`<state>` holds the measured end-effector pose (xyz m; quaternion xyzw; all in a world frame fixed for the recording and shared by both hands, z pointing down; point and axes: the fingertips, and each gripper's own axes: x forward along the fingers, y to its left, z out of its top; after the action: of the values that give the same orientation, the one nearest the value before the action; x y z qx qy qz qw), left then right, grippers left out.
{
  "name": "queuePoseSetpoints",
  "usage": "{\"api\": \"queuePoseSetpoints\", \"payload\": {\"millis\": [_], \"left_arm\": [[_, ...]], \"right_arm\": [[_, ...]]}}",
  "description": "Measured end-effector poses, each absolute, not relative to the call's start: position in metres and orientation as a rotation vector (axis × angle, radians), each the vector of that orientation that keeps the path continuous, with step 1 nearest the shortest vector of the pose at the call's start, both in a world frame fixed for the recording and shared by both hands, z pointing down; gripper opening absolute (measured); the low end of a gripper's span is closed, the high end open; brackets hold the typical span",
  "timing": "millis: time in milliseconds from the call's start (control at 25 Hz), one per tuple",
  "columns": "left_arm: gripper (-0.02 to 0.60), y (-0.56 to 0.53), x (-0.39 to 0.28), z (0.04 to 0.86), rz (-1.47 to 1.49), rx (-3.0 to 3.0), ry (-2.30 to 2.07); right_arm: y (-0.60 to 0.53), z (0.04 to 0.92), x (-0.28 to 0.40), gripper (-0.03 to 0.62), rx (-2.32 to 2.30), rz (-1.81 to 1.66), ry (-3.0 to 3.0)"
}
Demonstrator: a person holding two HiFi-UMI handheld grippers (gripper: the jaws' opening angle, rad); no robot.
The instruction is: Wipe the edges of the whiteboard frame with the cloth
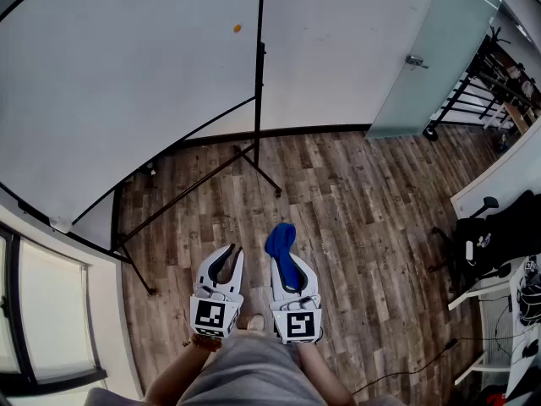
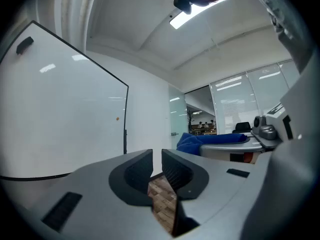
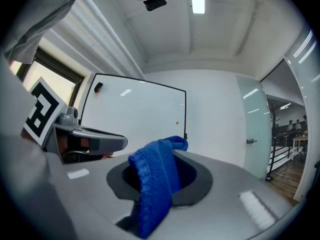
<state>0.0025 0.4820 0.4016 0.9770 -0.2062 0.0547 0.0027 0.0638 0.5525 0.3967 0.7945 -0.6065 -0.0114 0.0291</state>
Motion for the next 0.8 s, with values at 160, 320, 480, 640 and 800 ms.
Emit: {"api": "queuePoseSetpoints", "payload": {"millis": [160, 320, 480, 640, 800], "left_arm": [[0.058, 0.479, 0.008, 0.395, 0.187, 3.068, -0.666], [0.054, 0.468, 0.012, 0.399, 0.201, 3.066, -0.669], [0.048, 0.44, 0.018, 0.407, 0.204, 3.027, -0.702], [0.044, 0.403, 0.042, 0.416, 0.172, 2.989, -0.709], [0.04, 0.368, 0.076, 0.411, 0.133, 2.99, -0.674]], "right_arm": [[0.549, 0.394, 0.073, 0.104, 2.471, -0.037, -1.919], [0.536, 0.401, 0.08, 0.106, 2.449, -0.012, -1.935], [0.512, 0.409, 0.088, 0.106, 2.405, 0.034, -1.96], [0.479, 0.408, 0.114, 0.106, 2.354, 0.042, -1.956], [0.44, 0.398, 0.145, 0.106, 2.336, 0.021, -1.947]]}}
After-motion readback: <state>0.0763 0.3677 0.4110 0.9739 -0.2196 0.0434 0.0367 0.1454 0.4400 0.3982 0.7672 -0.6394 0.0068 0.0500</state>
